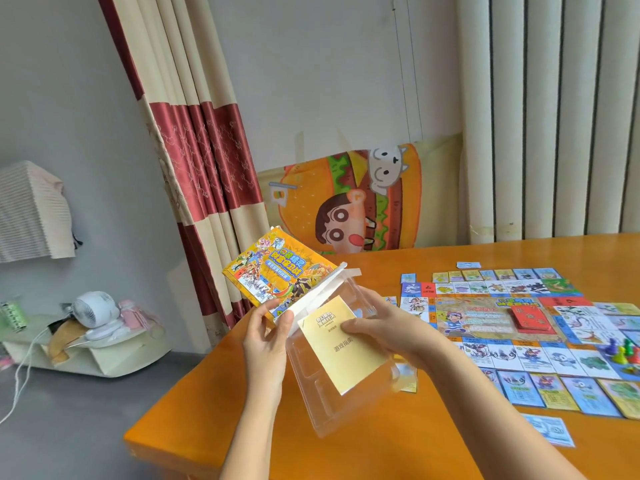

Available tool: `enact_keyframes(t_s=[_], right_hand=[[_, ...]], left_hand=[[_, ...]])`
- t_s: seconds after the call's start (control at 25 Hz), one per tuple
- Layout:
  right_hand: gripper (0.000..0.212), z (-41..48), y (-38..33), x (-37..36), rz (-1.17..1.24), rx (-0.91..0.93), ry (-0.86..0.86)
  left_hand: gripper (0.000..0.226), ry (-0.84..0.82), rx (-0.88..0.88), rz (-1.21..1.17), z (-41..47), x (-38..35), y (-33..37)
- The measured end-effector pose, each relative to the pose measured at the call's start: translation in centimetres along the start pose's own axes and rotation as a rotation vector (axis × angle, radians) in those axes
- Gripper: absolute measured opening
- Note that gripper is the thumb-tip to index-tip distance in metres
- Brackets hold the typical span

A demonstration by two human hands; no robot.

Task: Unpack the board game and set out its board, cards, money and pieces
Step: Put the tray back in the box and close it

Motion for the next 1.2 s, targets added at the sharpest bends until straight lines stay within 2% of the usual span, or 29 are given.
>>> enact_keyframes(t_s=[0.16, 0.36, 0.52, 0.64, 0.76, 0.92, 1.04, 1.2], right_hand=[[0.059, 0.7, 0.2, -0.5, 0.001, 0.018, -0.008], [0.056, 1.0, 0.6, -1.1, -0.003, -0.008, -0.072], [0.050, 0.6, 1.0, -1.4, -0.012, -0.021, -0.085], [0.044, 0.8, 1.5, -0.7, 0.011, -0.053, 0.006], [0.048, 0.8, 2.6, -0.4, -0.006, -0.131, 0.059], [0.048, 0.3, 2.4, -0.1, -0.013, -0.152, 0.086], [0.051, -0.3, 1.5, 0.6, -0.098, -0.166, 0.132], [0.071, -0.1, 0.5, 1.0, -0.409, -0.196, 0.162]], left_hand=[[0.026, 0.022, 0.002, -0.036, 0.1, 0.1, -0.1], [0.056, -0.012, 0.009, 0.030, 1.2, 1.1, 0.3], [0.059, -0.082, 0.009, 0.074, 1.6, 1.2, -0.1], [0.057, -0.066, -0.021, 0.062, 1.1, 1.2, 0.1], [0.058, 0.008, -0.086, 0.078, 0.7, 1.5, 0.7], [0.036, -0.061, 0.065, -0.014, 0.5, 0.3, -0.6], [0.033, -0.050, 0.201, -0.070, 0.3, -0.4, -1.8], [0.033, 0.011, 0.281, -0.119, 0.2, -0.7, -2.6]])
Point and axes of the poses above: each hand's wrist, its own z-axis towards the middle knuckle, its own x-axis out of the back of the hand, y = z × x, the point moved 10 cm from there along z, towards the middle knuckle, and after that the axes turned 2 degrees about y, right-handed, at the moved point
